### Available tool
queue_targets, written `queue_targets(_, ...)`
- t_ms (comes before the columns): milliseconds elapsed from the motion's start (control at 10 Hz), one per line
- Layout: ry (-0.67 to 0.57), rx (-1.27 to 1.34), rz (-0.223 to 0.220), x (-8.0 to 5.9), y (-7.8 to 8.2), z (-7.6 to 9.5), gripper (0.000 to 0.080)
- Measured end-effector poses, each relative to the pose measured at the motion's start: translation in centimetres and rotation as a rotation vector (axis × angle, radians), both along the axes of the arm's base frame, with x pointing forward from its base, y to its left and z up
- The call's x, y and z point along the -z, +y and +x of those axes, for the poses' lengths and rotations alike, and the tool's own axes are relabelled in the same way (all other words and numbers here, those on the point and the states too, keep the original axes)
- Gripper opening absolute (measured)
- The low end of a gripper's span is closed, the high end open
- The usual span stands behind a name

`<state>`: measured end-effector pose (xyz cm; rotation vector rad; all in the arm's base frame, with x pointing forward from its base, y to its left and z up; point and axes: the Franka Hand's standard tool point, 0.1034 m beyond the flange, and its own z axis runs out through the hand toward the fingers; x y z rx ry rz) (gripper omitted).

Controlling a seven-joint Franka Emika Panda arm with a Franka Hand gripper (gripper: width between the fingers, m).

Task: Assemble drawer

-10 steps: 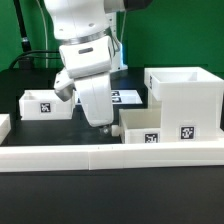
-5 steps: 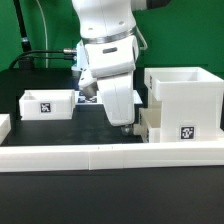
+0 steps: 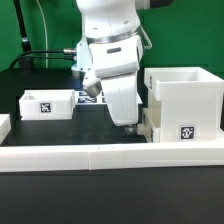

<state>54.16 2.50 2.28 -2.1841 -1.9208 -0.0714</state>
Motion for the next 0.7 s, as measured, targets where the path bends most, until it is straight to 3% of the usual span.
queue_targets(300, -0.002, 0.004, -0.014, 0.0, -0.1, 0.2, 0.0649)
queue_targets(700, -0.007, 0.057, -0.041, -1.5, -3.8, -2.1, 0.0649)
